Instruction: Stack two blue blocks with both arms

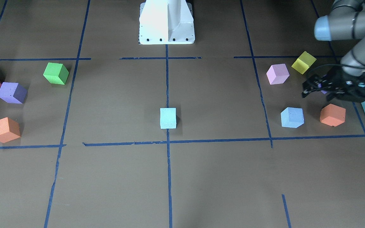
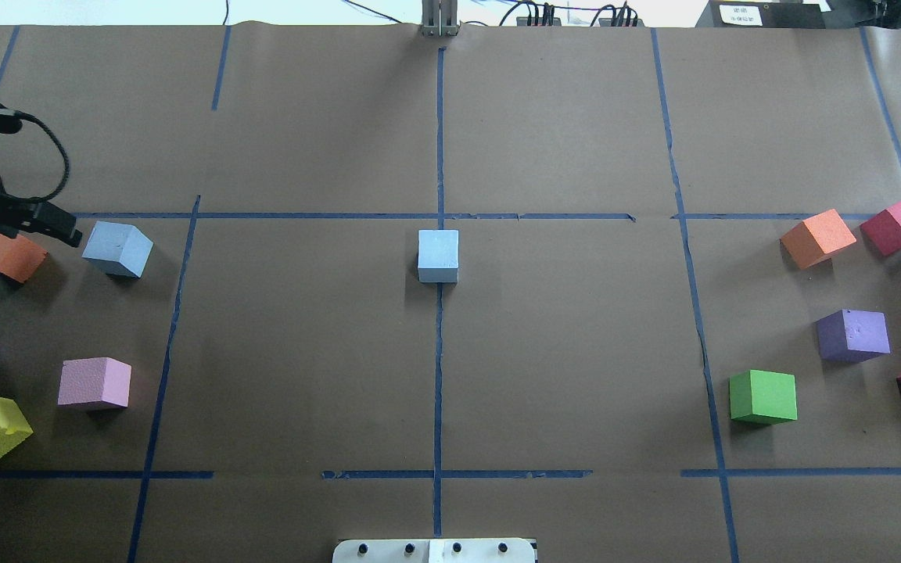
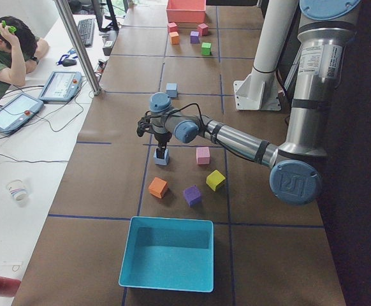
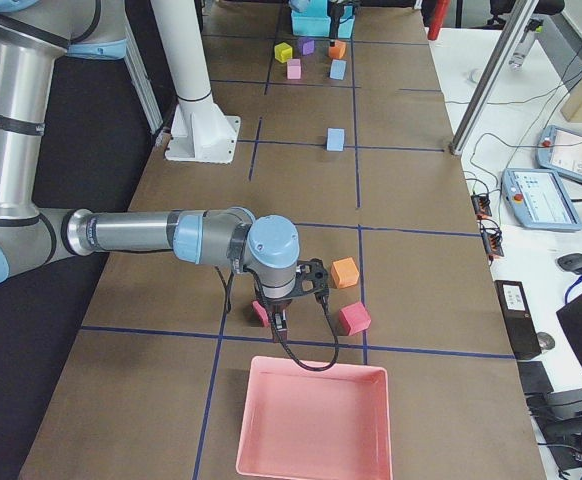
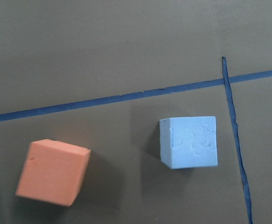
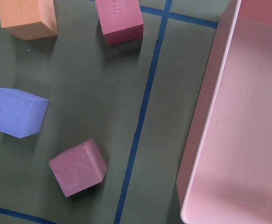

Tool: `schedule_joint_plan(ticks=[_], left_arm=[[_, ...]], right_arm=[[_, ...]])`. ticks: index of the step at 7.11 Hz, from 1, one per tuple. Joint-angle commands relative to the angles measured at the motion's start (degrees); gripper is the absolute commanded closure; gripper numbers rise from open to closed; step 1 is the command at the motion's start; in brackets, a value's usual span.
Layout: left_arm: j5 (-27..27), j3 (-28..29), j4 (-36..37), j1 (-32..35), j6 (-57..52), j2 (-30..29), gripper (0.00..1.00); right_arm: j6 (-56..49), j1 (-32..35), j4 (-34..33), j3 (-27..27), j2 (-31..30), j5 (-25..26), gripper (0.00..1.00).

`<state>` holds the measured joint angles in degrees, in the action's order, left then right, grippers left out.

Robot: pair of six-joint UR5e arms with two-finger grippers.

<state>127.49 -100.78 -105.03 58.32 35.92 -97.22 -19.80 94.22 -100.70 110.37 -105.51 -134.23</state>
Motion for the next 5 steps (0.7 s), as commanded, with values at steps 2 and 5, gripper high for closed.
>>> schedule_joint_plan(ticks=[2,5], left_arm=[[-1.5,11.0,-7.5,-3.3,2.2,-5.1,0.00],[-1.5,12.7,-7.8,-5.4,2.2,-5.3,0.00]], right_arm=[[0.0,0.0,0.1,0.0,0.0,-0.1,0.01],[0.0,0.0,2.0,-0.5,-0.1,0.0,0.01]])
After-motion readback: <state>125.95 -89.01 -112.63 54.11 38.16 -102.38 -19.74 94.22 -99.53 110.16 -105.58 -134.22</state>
